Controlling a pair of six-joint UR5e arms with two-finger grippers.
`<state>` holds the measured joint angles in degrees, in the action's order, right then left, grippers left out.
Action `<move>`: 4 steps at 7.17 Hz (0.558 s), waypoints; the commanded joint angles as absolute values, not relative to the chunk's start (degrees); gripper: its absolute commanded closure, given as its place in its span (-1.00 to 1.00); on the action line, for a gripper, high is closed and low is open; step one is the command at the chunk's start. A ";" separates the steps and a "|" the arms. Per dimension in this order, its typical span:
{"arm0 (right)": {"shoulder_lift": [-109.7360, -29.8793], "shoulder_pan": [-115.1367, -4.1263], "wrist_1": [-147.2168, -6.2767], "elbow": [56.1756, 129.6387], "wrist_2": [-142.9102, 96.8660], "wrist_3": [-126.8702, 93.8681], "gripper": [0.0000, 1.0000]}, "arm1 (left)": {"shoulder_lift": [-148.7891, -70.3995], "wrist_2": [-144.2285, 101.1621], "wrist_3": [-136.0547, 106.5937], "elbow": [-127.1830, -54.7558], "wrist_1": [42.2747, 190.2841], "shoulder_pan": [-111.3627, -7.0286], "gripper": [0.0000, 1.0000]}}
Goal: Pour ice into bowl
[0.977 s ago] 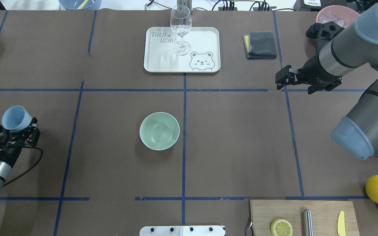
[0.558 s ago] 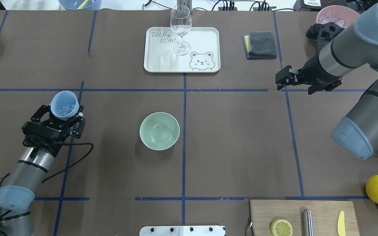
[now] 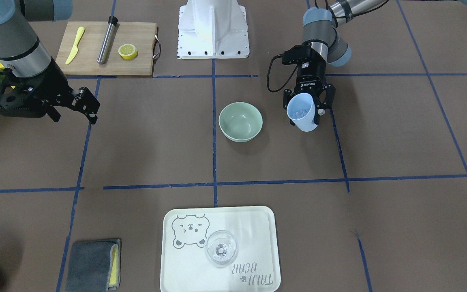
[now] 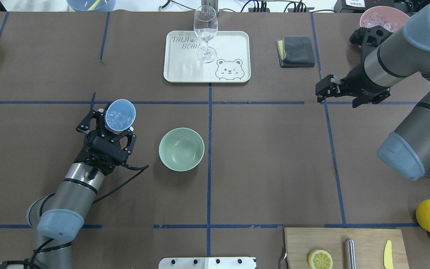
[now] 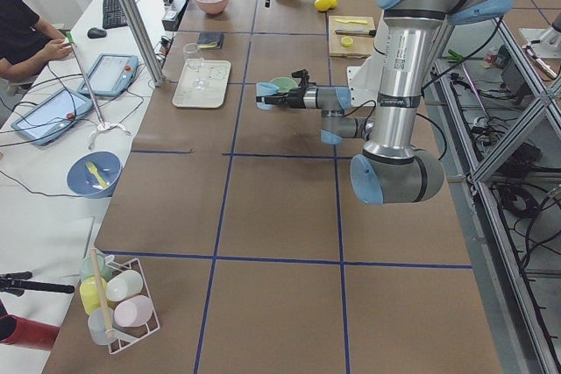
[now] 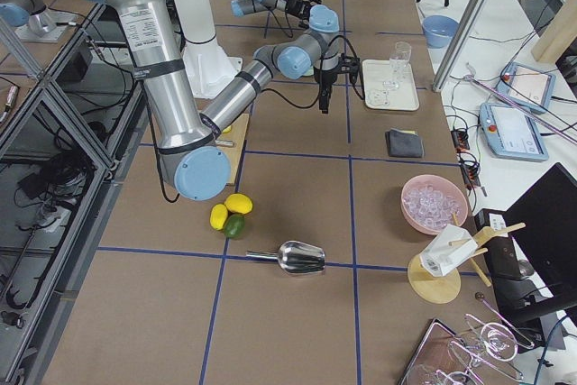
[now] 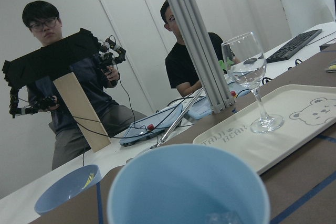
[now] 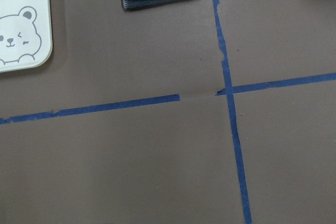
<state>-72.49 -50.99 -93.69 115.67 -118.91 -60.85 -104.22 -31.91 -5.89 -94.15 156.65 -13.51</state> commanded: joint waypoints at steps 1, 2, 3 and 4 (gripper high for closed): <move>-72.60 -51.24 -93.69 115.40 -118.92 -60.82 -1.00 | -110.88 -32.08 -3.18 -94.83 135.99 -12.04 1.00; -72.60 -51.24 -93.69 115.05 -118.92 -60.91 -1.00 | -113.35 -32.08 6.32 -95.01 128.40 -11.78 1.00; -72.42 -51.33 -93.69 114.96 -118.83 -60.91 -1.00 | -113.38 -31.73 11.03 -94.92 127.45 -11.60 1.00; -72.42 -51.33 -93.69 114.87 -118.83 -60.91 -1.00 | -113.12 -31.55 14.55 -94.31 127.18 -11.51 1.00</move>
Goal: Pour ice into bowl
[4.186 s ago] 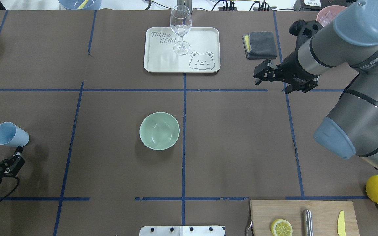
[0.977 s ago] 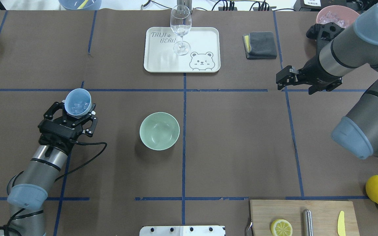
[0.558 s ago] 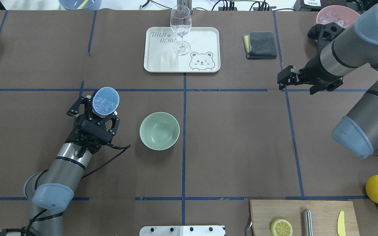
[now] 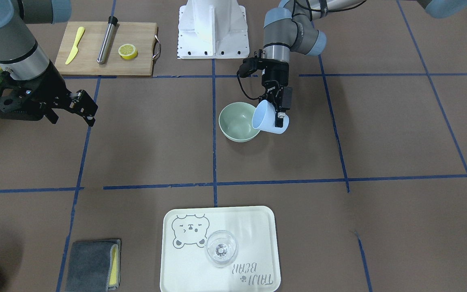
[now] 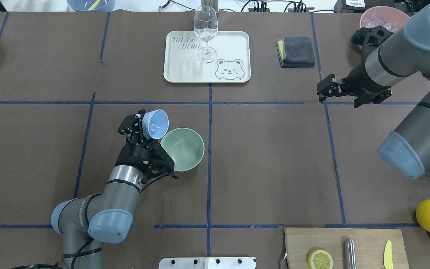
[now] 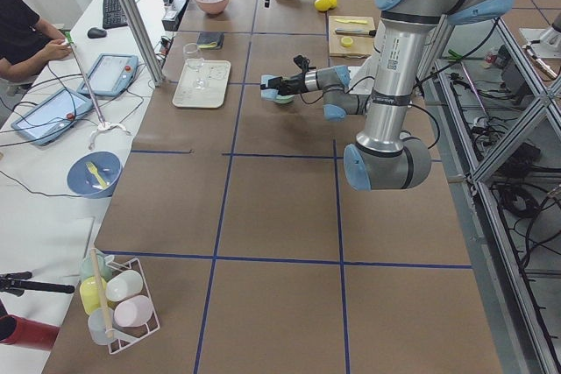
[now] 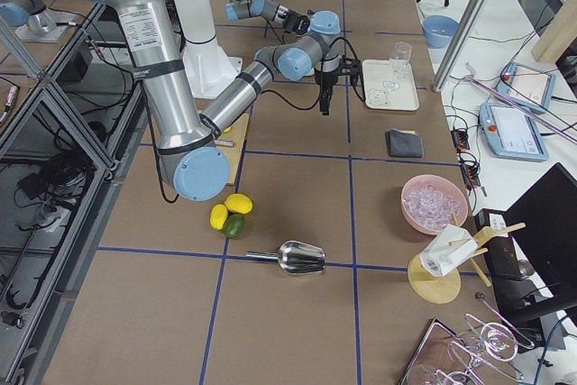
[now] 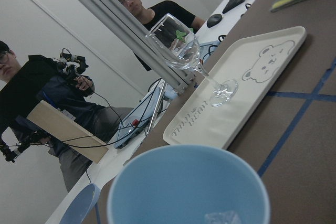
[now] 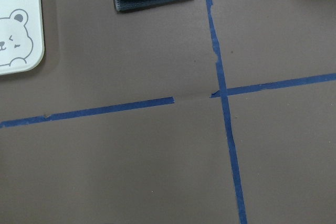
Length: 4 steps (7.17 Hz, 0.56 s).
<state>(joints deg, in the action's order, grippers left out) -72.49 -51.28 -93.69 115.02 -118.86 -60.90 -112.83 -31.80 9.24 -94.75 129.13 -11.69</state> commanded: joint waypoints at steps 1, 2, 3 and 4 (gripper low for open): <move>-72.51 -51.33 -93.69 114.87 -118.83 -60.91 -1.00 | -113.38 -31.29 23.29 -95.44 123.87 -11.51 1.00; -72.34 -51.24 -93.60 114.70 -118.65 -60.91 -1.00 | -113.38 -29.72 28.08 -95.97 121.75 -11.34 1.00; -72.07 -51.15 -93.60 114.09 -118.57 -61.00 -1.00 | -113.38 -29.36 31.43 -96.85 118.94 -11.16 1.00; -72.07 -51.15 -93.52 113.82 -118.39 -61.08 -1.00 | -113.47 -29.18 34.86 -100.25 113.52 -10.90 1.00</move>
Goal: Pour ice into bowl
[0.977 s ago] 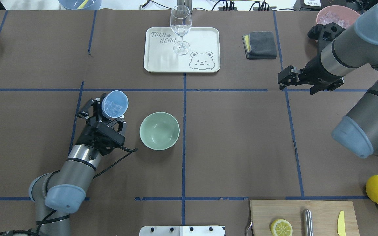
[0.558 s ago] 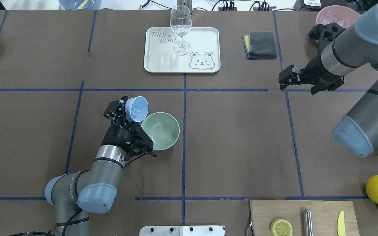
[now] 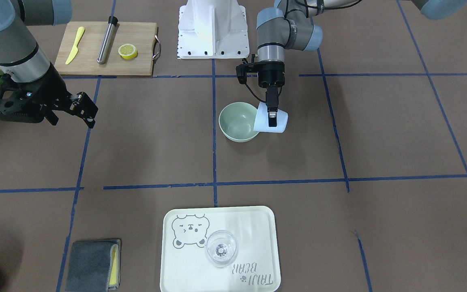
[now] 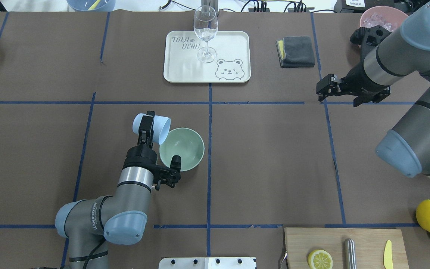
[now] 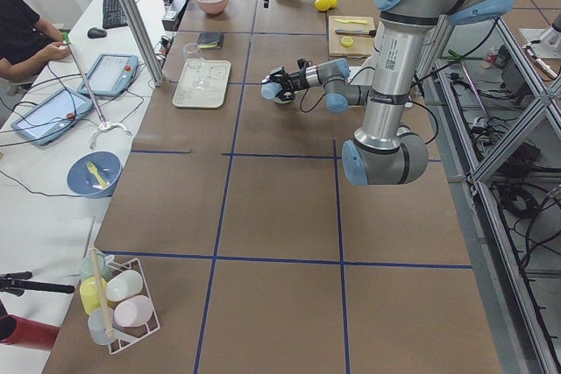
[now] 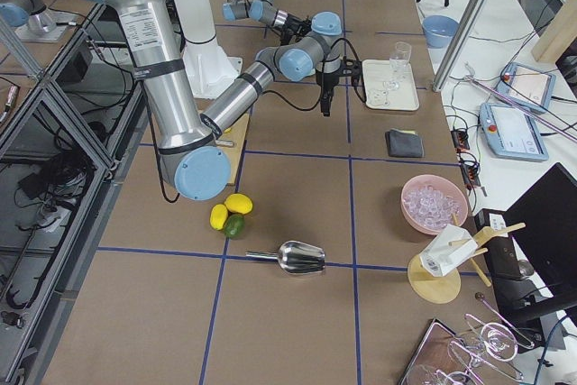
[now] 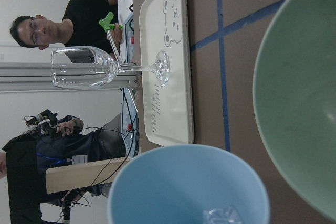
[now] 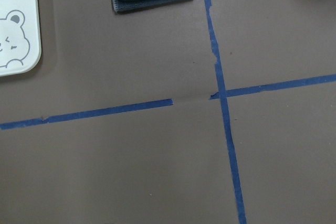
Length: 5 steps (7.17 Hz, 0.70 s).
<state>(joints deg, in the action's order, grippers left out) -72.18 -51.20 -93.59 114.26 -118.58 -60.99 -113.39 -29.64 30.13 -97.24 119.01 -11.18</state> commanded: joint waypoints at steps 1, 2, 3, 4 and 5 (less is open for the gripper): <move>-72.24 -51.15 -93.60 113.56 -118.21 -61.08 -1.00 | -113.47 -26.13 36.20 -101.68 107.46 -9.51 1.00; -72.16 -51.15 -93.52 113.12 -118.30 -61.08 -1.00 | -113.55 -24.89 36.30 -101.78 105.92 -8.54 1.00; -72.33 -51.15 -93.52 112.85 -118.47 -61.08 -1.00 | -113.47 -22.09 37.08 -101.43 104.60 -7.48 1.00; -72.60 -51.15 -93.52 112.76 -118.56 -61.08 -1.00 | -113.47 -21.80 37.35 -100.73 104.33 -7.12 1.00; -72.60 -51.15 -93.60 112.76 -118.65 -61.08 -1.00 | -113.47 -21.36 38.57 -99.68 104.24 -6.68 1.00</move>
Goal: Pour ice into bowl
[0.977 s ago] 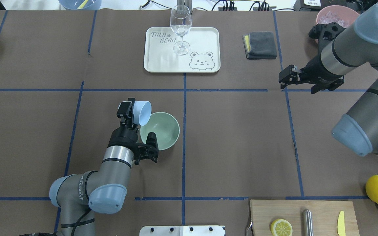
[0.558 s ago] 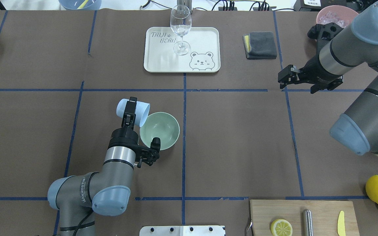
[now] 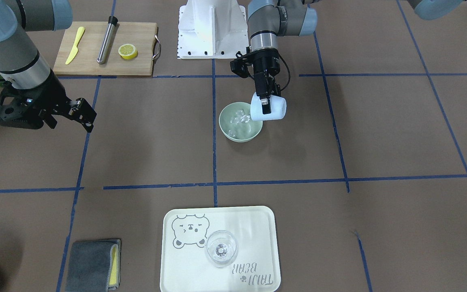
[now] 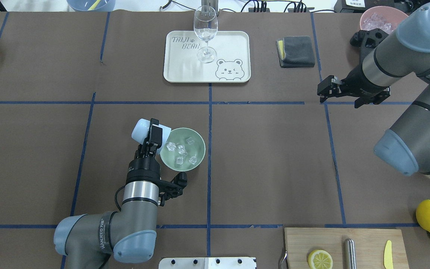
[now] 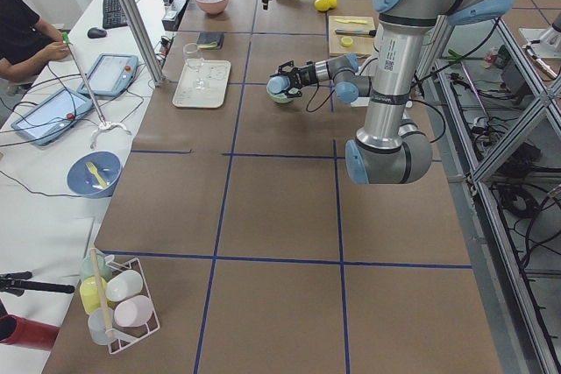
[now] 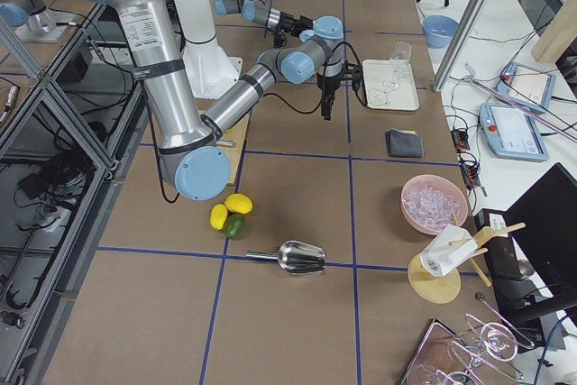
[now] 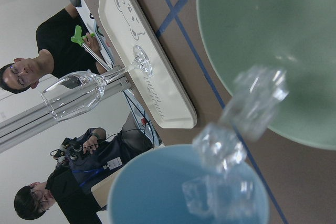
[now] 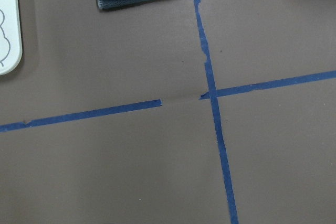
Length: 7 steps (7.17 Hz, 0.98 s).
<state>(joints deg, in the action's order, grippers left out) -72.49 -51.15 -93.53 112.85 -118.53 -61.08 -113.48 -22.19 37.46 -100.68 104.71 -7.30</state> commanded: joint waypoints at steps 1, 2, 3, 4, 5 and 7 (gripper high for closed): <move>-72.60 -51.15 -93.52 112.50 -118.65 -61.08 -1.00 | -113.55 -21.18 38.67 -99.67 104.24 -6.24 1.00; -72.51 -51.15 -93.52 112.41 -118.74 -61.08 -1.00 | -113.55 -21.18 38.58 -99.93 104.33 -6.24 1.00; -72.16 -51.15 -93.52 112.33 -118.74 -61.08 -1.00 | -113.47 -21.09 36.93 -100.98 105.63 -6.50 1.00; -72.16 -51.15 -93.43 112.32 -118.65 -61.08 -1.00 | -113.21 -21.18 28.82 -101.42 107.91 -6.50 1.00; -72.07 -51.15 -93.25 112.41 -118.65 -61.08 -1.00 | -112.68 -21.18 22.56 -101.95 108.80 -6.76 1.00; -72.07 -51.15 -93.16 112.41 -118.74 -61.00 -1.00 | -107.60 -21.36 2.89 -105.09 114.76 -6.86 1.00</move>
